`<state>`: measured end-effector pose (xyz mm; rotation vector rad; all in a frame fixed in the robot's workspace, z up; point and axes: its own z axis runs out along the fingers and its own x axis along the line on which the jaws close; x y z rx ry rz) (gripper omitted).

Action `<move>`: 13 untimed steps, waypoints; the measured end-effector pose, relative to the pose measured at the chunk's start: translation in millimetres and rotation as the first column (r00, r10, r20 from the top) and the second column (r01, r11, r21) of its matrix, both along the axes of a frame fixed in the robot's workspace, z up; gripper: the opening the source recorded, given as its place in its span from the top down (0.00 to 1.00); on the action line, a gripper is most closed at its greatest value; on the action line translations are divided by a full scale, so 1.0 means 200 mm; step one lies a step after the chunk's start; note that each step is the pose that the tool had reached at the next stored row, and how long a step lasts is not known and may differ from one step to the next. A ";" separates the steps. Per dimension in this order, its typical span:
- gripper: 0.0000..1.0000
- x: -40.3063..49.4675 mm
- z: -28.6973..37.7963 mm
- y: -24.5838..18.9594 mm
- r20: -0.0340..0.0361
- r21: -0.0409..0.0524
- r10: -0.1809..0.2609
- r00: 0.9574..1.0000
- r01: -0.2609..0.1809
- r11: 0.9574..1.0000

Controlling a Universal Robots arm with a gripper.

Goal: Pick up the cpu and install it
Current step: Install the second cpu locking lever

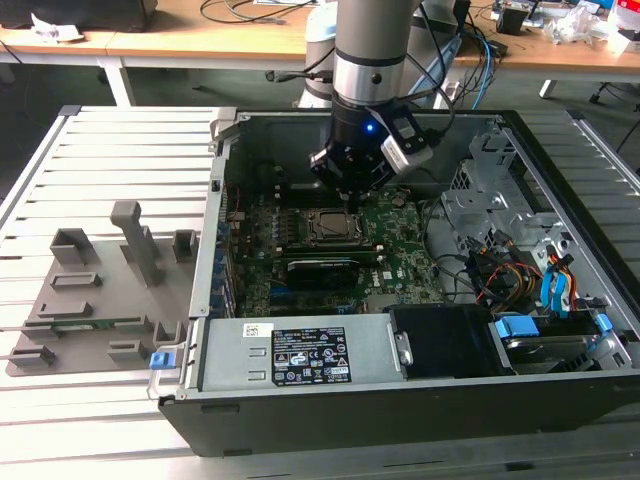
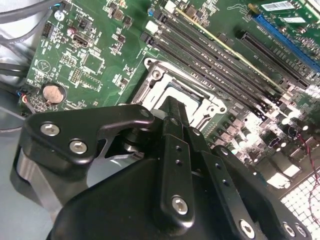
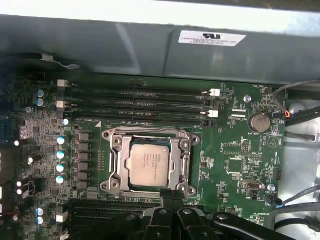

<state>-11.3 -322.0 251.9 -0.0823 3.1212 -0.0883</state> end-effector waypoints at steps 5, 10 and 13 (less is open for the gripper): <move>0.89 -0.003 -0.002 -0.035 0.000 0.002 0.000 1.000 0.000 1.000; 0.89 -0.009 -0.004 -0.082 0.000 0.002 0.000 1.000 0.000 1.000; 0.89 -0.034 -0.006 -0.142 0.000 0.029 0.000 1.000 0.000 1.000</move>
